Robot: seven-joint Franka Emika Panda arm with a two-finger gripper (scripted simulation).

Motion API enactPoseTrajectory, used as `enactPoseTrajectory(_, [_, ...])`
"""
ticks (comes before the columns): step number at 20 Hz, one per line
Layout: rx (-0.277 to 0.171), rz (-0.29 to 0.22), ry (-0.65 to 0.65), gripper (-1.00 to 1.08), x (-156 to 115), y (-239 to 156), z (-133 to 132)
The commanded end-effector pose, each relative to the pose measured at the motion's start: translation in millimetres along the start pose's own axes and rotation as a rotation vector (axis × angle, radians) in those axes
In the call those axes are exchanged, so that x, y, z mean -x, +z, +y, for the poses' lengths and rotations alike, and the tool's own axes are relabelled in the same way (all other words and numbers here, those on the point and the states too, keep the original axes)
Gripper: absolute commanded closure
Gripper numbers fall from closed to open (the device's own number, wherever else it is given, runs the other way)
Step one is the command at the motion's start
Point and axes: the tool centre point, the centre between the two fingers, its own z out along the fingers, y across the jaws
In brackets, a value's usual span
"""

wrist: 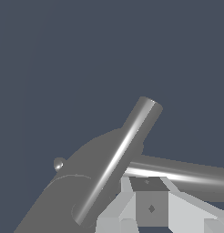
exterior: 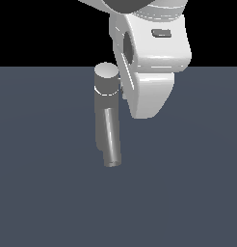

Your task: Turn on the faucet by rotating a designated handle.

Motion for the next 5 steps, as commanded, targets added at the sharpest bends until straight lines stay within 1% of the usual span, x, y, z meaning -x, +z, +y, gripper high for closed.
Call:
enactPoseTrajectory(1, [0.002,0.036,0.059,1.08,-34.8,-1.6,0.7])
enactPoseTrajectory(4, [0.003,0.038,0.064,1.08,-46.2,-1.8,-5.3])
enactPoseTrajectory(5, [0.003,0.038,0.064,1.08,-46.2,-1.8,-5.3])
